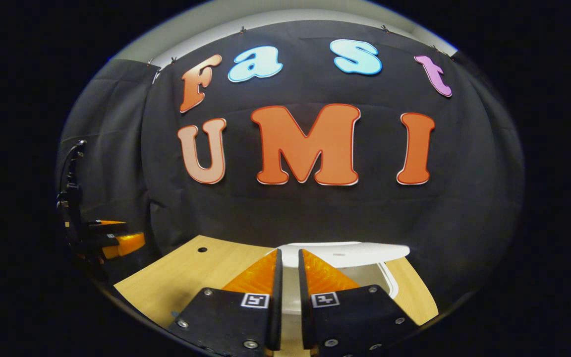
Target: Press the lid of the desktop garbage bin to open it, pick up the crumpled paper on the desktop and throw it into the bin, then pick up the pop can on the desktop and drop it into the bin, and finally close the garbage bin lid.
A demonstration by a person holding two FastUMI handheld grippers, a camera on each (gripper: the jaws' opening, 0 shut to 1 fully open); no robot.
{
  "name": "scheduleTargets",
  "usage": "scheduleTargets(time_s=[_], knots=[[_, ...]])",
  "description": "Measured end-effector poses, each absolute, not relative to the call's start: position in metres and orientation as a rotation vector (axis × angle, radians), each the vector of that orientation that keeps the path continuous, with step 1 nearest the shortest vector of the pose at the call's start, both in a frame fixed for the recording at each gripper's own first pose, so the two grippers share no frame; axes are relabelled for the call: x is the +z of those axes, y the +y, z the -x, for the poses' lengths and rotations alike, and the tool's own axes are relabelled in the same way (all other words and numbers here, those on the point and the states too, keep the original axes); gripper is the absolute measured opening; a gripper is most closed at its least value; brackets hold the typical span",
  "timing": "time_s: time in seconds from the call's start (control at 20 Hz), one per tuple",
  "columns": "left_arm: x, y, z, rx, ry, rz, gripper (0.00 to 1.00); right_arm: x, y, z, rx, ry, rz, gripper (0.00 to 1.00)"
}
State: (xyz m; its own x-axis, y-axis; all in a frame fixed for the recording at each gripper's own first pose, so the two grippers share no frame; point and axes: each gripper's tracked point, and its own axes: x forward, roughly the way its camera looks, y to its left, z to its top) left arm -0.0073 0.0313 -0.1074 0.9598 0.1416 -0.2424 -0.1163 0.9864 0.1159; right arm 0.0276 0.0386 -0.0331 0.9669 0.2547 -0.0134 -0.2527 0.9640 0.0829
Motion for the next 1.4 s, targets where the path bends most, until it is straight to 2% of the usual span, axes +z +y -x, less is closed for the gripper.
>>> scheduleTargets(time_s=[0.05,0.1,0.15,0.2,0.3,0.35,0.4,0.5,0.65,0.7,0.75,0.95,1.15,1.2,1.25,1.4], knots=[[-0.112,0.034,0.006,0.128,0.264,-0.095,1.0,-0.034,0.049,-0.024,0.286,0.02,-0.081,0.21],[-0.117,0.037,0.005,0.127,0.279,-0.088,1.0,-0.034,0.058,-0.02,0.314,0.017,-0.076,0.33],[-0.125,0.041,0.005,0.128,0.298,-0.079,1.0,-0.037,0.065,-0.018,0.335,0.012,-0.065,0.39],[-0.133,0.043,0.006,0.127,0.321,-0.066,0.99,-0.04,0.073,-0.016,0.356,0.008,-0.051,0.53],[-0.151,0.046,0.007,0.122,0.371,-0.037,0.95,-0.051,0.089,-0.014,0.393,0.025,-0.022,0.66],[-0.163,0.045,0.008,0.108,0.409,-0.025,0.95,-0.06,0.096,-0.011,0.413,0.045,-0.011,0.69],[-0.174,0.047,0.01,0.106,0.435,-0.022,1.0,-0.068,0.104,-0.01,0.431,0.064,-0.002,0.75],[-0.194,0.05,0.015,0.099,0.484,-0.018,1.0,-0.083,0.117,-0.007,0.465,0.096,0.004,0.82],[-0.222,0.053,0.026,0.09,0.559,-0.017,1.0,-0.101,0.141,0.0,0.539,0.124,0.009,0.84],[-0.231,0.053,0.029,0.087,0.581,-0.016,0.96,-0.108,0.148,0.0,0.558,0.135,0.013,0.85],[-0.24,0.053,0.033,0.085,0.604,-0.013,1.0,-0.117,0.155,0.003,0.578,0.153,0.019,0.85],[-0.275,0.055,0.05,0.082,0.687,0.008,1.0,-0.152,0.173,0.014,0.635,0.229,0.04,0.86],[-0.304,0.05,0.063,0.064,0.748,0.013,1.0,-0.177,0.188,0.018,0.665,0.308,0.034,0.9],[-0.31,0.05,0.067,0.057,0.761,0.01,0.96,-0.18,0.193,0.019,0.678,0.319,0.036,0.9],[-0.315,0.048,0.071,0.051,0.771,0.006,1.0,-0.187,0.197,0.024,0.693,0.331,0.04,0.9],[-0.336,0.043,0.077,0.031,0.803,-0.005,1.0,-0.209,0.205,0.039,0.74,0.37,0.076,0.9]])
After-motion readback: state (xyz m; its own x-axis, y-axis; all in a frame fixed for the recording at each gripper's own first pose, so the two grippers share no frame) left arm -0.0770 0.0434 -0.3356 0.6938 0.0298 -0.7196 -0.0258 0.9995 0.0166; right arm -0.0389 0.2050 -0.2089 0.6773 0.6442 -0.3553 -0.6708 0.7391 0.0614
